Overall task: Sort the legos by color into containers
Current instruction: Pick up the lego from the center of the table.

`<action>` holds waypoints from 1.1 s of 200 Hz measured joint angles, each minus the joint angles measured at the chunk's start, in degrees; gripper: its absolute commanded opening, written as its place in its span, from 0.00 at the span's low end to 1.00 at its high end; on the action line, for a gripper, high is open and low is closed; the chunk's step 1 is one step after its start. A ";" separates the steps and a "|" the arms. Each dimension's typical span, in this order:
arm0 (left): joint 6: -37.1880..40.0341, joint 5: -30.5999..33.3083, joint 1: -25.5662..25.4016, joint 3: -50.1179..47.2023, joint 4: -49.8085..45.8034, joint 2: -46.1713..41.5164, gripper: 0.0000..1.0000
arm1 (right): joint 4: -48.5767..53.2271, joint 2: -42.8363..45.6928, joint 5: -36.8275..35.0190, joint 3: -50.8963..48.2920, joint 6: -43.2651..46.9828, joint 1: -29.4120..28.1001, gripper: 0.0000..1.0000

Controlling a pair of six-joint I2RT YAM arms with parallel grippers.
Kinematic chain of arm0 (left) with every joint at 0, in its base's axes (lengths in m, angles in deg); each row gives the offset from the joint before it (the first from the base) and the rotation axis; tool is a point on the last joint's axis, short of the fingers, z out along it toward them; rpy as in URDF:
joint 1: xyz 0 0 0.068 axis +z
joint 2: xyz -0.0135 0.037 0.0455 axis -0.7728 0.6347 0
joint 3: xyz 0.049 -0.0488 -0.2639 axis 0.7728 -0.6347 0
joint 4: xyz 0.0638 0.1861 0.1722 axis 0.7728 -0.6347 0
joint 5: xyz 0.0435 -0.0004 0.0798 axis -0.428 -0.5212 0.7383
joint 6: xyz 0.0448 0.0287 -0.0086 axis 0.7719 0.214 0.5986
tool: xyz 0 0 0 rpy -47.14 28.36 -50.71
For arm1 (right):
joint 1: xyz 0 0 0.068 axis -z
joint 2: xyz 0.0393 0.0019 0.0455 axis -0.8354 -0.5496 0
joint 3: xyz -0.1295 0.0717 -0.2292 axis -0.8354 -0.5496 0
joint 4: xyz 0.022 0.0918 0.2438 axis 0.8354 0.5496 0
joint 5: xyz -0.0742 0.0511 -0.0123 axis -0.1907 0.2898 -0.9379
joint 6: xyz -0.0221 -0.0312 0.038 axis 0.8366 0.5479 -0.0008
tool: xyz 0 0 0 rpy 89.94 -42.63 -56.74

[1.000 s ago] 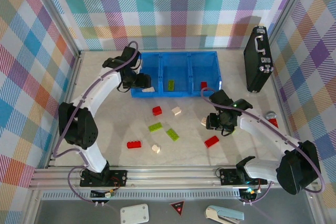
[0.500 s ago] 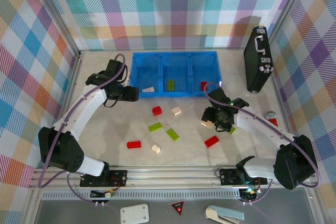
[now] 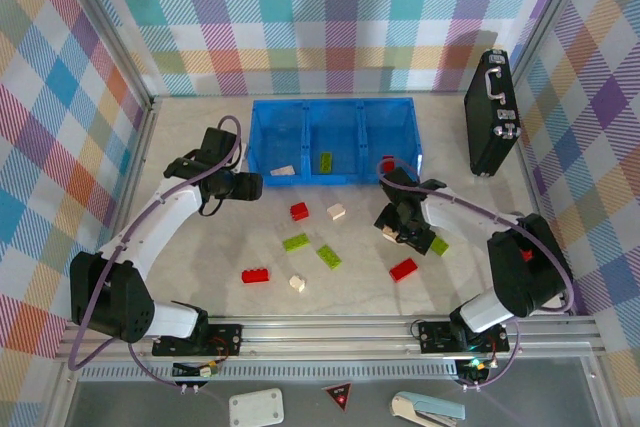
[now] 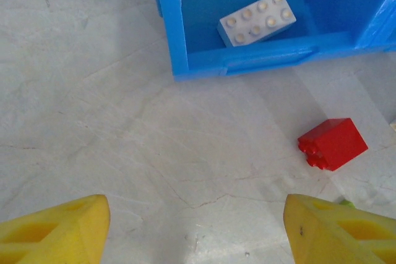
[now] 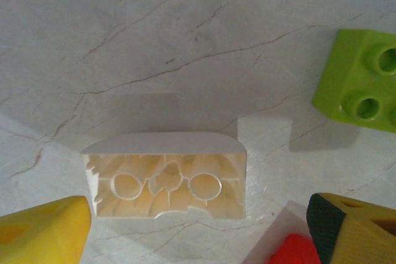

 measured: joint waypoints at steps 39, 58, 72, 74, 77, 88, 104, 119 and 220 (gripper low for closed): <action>0.13 0.09 0.00 0.00 0.00 -0.02 0.74 | 0.22 0.02 -0.42 0.00 -0.22 0.00 0.91; 0.17 0.09 0.00 0.00 0.00 0.00 0.74 | 0.39 0.59 -0.83 0.00 -0.20 0.00 0.90; 0.17 0.07 0.00 0.00 0.00 -0.02 0.74 | 0.61 1.05 -1.05 0.00 -0.11 0.00 0.90; 0.17 0.07 0.00 0.00 0.00 0.00 0.74 | 0.66 1.09 -1.14 0.00 -0.02 0.00 0.90; 0.17 0.07 0.00 0.00 0.00 -0.02 0.74 | 0.70 1.11 -1.18 0.00 0.02 0.00 0.90; 0.17 0.07 0.00 0.00 0.00 0.00 0.74 | 0.68 1.18 -1.18 0.00 0.31 0.00 0.89; 0.20 0.04 0.00 0.00 0.00 0.00 0.74 | 0.72 1.09 -1.09 0.11 1.51 0.00 0.89; 0.20 0.04 0.00 0.00 0.00 0.00 0.74 | 1.16 0.02 -0.81 1.25 2.27 0.00 0.89; 1.03 0.44 0.00 0.00 -0.02 0.00 0.74 | 0.20 -6.62 0.81 3.87 4.35 0.00 0.83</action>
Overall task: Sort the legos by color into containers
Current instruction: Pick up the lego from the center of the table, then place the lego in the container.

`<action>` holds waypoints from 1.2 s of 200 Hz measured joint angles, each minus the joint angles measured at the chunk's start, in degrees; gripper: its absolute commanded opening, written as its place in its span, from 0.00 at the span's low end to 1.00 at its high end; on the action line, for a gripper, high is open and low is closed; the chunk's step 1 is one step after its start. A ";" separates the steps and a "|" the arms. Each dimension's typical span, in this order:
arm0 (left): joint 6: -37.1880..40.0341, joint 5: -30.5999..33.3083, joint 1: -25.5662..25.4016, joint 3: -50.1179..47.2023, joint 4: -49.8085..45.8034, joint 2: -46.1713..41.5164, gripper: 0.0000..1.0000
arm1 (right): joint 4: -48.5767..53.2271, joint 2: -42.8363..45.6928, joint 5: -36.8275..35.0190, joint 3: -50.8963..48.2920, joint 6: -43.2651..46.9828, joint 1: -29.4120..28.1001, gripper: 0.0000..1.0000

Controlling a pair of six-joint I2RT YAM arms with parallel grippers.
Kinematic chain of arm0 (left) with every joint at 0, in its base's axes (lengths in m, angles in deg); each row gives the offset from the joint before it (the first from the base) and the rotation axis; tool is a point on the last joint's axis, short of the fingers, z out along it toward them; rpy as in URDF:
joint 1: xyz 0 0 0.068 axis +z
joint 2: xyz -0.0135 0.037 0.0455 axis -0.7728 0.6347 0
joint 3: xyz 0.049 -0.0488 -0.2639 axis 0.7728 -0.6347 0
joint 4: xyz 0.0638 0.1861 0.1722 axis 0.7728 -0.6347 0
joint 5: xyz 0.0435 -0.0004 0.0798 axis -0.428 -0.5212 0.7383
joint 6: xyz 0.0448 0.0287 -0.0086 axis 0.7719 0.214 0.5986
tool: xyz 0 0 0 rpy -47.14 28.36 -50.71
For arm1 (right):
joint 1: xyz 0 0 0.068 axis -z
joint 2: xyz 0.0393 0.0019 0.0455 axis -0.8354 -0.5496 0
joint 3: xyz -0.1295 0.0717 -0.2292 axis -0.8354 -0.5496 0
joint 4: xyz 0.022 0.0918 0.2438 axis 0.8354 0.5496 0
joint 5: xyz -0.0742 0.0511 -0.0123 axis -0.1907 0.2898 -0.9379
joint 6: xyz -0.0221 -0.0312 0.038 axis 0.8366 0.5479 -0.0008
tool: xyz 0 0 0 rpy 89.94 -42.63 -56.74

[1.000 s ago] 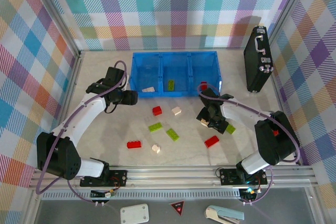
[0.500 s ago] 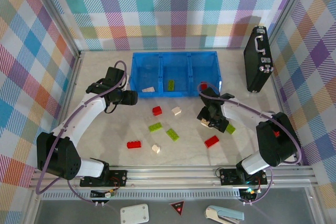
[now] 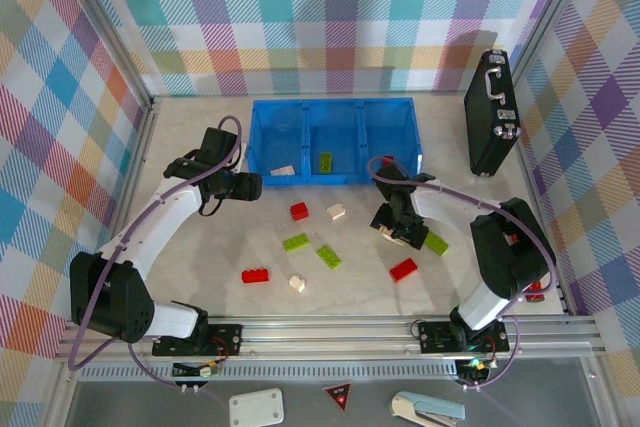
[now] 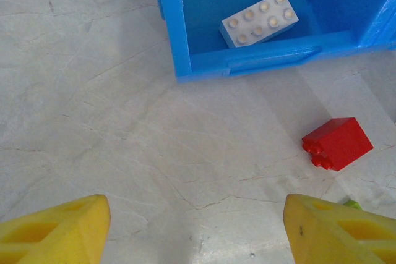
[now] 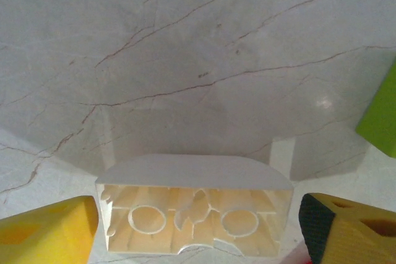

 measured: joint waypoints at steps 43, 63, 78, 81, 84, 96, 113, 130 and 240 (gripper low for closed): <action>0.02 0.04 0.00 0.00 0.00 0.00 0.73 | -0.52 -1.11 0.20 0.22 0.04 0.00 0.74; 0.00 0.04 0.00 0.00 0.00 0.00 0.73 | -0.63 -1.20 0.26 0.22 0.07 0.00 0.71; 0.00 0.04 0.00 0.00 0.00 0.00 0.73 | -0.63 -1.20 0.39 0.22 0.07 0.00 0.70; 0.02 0.04 0.00 0.00 0.00 0.00 0.73 | -0.61 -1.20 0.39 0.22 0.07 -0.02 0.69; 0.02 0.04 0.00 0.00 0.00 0.00 0.73 | -0.61 -1.20 0.39 0.22 0.07 -0.02 0.69; 0.02 0.04 0.00 0.00 0.00 0.00 0.73 | -0.59 -1.20 0.39 0.28 0.07 -0.13 0.68; 0.00 0.07 0.00 0.00 -0.02 0.00 0.73 | -0.52 -1.20 0.42 0.68 0.09 -0.42 0.68; 0.00 0.09 0.00 0.00 0.00 0.00 0.73 | -0.35 -1.20 0.39 1.68 0.09 -0.87 0.68; -0.15 0.57 1.51 0.00 0.04 -0.09 0.72 | 3.13 -7.54 -3.08 21.49 3.19 -10.78 0.67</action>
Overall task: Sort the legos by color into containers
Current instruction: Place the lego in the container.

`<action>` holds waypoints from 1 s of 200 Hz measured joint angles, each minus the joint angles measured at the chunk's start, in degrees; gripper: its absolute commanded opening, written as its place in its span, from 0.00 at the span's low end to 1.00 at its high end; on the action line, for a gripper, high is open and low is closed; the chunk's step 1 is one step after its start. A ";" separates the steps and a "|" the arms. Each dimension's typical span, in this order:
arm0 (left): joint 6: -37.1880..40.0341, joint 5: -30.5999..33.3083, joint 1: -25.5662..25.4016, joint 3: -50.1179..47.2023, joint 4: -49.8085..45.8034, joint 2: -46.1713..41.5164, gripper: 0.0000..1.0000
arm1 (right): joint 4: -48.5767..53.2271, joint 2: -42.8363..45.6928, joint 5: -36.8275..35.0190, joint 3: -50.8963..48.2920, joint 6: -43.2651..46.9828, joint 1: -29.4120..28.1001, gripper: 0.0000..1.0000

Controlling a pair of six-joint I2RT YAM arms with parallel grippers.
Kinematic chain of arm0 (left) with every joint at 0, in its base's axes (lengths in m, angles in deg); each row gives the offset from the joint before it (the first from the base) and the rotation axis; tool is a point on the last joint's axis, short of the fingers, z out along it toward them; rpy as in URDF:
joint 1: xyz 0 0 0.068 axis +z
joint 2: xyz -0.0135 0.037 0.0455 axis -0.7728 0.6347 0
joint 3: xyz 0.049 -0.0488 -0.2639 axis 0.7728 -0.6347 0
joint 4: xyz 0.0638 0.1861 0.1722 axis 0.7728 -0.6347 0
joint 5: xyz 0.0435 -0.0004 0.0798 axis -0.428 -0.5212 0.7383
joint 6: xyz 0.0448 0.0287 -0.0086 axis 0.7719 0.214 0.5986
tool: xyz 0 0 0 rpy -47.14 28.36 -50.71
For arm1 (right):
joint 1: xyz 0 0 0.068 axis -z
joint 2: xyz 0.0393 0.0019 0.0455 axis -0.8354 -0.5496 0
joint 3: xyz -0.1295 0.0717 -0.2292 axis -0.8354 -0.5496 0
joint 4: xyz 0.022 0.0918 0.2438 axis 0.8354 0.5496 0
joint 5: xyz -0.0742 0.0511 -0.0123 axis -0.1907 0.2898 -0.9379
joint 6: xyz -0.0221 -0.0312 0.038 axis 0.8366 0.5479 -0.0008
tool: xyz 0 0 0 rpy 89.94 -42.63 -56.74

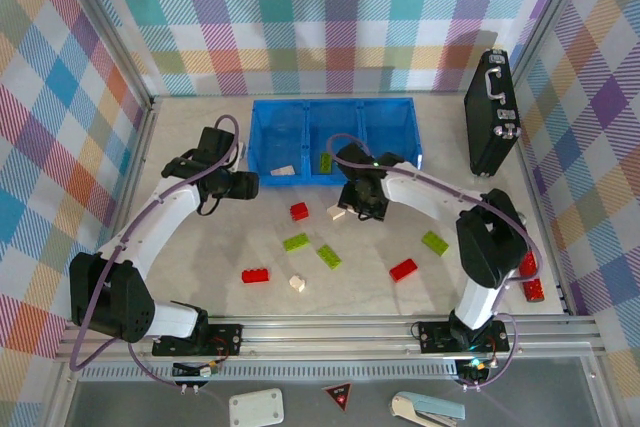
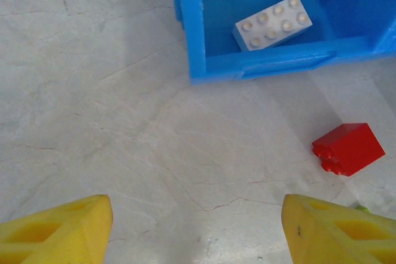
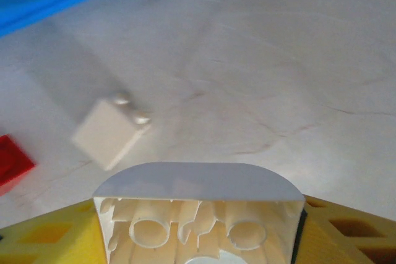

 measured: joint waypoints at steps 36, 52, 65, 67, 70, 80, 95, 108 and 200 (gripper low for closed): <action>-1.20 -0.11 2.75 -0.11 0.68 -1.29 0.72 | -1.05 -4.46 -1.66 8.02 3.82 -4.37 0.66; -1.46 -0.11 3.45 -0.26 1.46 -2.14 0.72 | -2.36 -6.45 -1.70 11.15 5.14 -5.60 0.65; -1.64 -0.02 3.82 -0.31 1.75 -2.86 0.72 | -3.85 -8.15 -1.66 13.46 6.25 -6.36 0.64; -1.64 0.02 3.87 -0.31 1.79 -2.97 0.72 | -4.13 -8.48 -1.57 13.79 6.38 -6.47 0.64; -1.66 0.07 3.91 -0.33 1.88 -3.17 0.72 | -4.48 -8.92 -1.57 14.40 6.64 -6.64 0.63; -1.86 0.42 4.04 -0.59 2.36 -3.82 0.72 | -6.19 -10.27 -1.40 15.89 7.50 -7.13 0.63; -2.03 0.81 4.17 -1.11 2.82 -4.94 0.72 | -8.70 -12.22 -0.83 17.66 8.66 -7.61 0.63; -2.19 1.05 4.28 -1.40 2.89 -5.73 0.72 | -10.64 -14.05 -0.31 19.41 9.75 -7.96 0.62; -2.49 2.03 4.35 -1.81 3.34 -6.45 0.72 | -21.75 -27.52 -0.90 34.03 14.01 -8.52 0.63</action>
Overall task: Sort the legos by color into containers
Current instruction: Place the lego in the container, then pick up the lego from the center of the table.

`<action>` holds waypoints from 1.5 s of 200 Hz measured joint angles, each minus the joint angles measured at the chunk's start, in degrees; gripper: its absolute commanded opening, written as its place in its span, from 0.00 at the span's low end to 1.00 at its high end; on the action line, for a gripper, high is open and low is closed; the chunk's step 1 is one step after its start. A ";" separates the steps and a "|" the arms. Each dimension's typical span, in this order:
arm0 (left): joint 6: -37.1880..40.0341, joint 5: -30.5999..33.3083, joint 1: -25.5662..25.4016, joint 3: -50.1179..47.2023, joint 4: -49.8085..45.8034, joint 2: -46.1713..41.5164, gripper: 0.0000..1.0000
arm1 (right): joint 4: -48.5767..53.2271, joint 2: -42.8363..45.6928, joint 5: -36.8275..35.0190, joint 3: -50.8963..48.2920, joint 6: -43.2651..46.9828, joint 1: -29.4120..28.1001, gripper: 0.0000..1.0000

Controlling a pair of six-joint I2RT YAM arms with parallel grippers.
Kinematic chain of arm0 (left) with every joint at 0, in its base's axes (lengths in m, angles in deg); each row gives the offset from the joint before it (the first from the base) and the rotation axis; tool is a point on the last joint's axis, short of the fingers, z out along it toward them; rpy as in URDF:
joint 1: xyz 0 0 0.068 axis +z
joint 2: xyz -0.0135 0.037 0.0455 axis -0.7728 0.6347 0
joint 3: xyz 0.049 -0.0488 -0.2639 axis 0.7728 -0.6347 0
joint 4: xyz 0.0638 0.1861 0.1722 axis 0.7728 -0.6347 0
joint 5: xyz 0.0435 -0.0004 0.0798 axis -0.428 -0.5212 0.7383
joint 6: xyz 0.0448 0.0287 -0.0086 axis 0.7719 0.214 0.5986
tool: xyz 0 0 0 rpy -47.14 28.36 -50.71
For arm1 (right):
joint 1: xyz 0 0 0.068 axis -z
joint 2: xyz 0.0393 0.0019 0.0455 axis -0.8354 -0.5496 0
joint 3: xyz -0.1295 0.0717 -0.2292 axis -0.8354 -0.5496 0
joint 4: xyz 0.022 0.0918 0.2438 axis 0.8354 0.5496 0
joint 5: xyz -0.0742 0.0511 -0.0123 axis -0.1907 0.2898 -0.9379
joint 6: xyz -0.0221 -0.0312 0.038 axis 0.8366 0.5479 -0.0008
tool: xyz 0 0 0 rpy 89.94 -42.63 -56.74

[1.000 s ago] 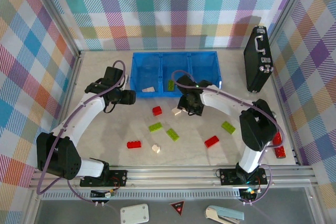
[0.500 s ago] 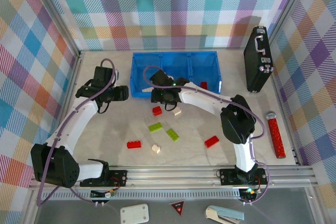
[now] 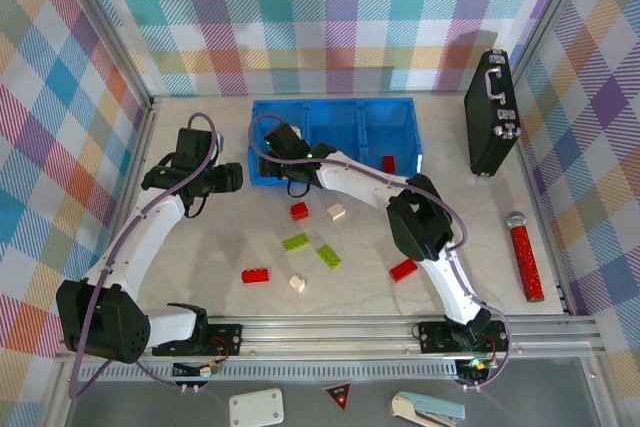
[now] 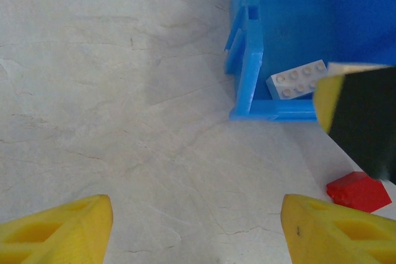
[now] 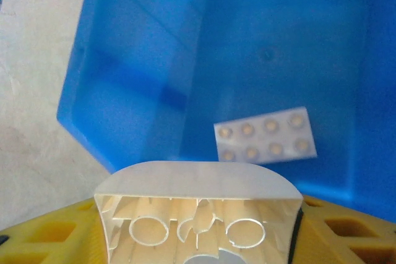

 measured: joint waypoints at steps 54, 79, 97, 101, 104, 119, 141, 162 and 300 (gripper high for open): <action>-0.20 0.17 0.00 -0.87 0.94 -0.66 0.73 | -0.50 -8.94 -3.37 9.40 1.05 0.00 0.66; -0.20 0.28 0.00 -0.87 1.01 -0.96 0.73 | 0.37 -10.73 -4.96 11.04 1.01 -0.04 0.72; -0.20 0.26 0.00 -0.87 1.03 -0.98 0.73 | 1.11 -10.73 -6.25 11.23 1.03 -0.24 0.75; -0.20 0.26 0.00 -0.87 1.03 -0.98 0.73 | 1.22 -10.73 -6.51 11.34 1.07 -0.33 0.75; -0.20 0.26 0.00 -0.87 1.01 -0.98 0.73 | 1.25 -10.73 -6.75 11.41 1.14 -0.37 0.75; -0.20 0.26 0.00 -0.87 1.03 -0.98 0.74 | 1.40 -10.73 -7.63 11.54 1.31 -0.74 0.77; -0.20 0.26 0.00 -0.87 1.03 -0.98 0.74 | 2.19 -10.71 -8.76 11.54 1.95 -1.31 0.77; -0.20 0.22 0.00 -0.87 1.03 -0.98 0.74 | 3.52 -10.38 -8.72 11.54 2.45 -1.64 0.76; 0.02 -2.01 0.02 -0.87 0.98 -0.61 0.73 | 16.65 14.10 -5.49 -6.93 7.52 -2.03 0.74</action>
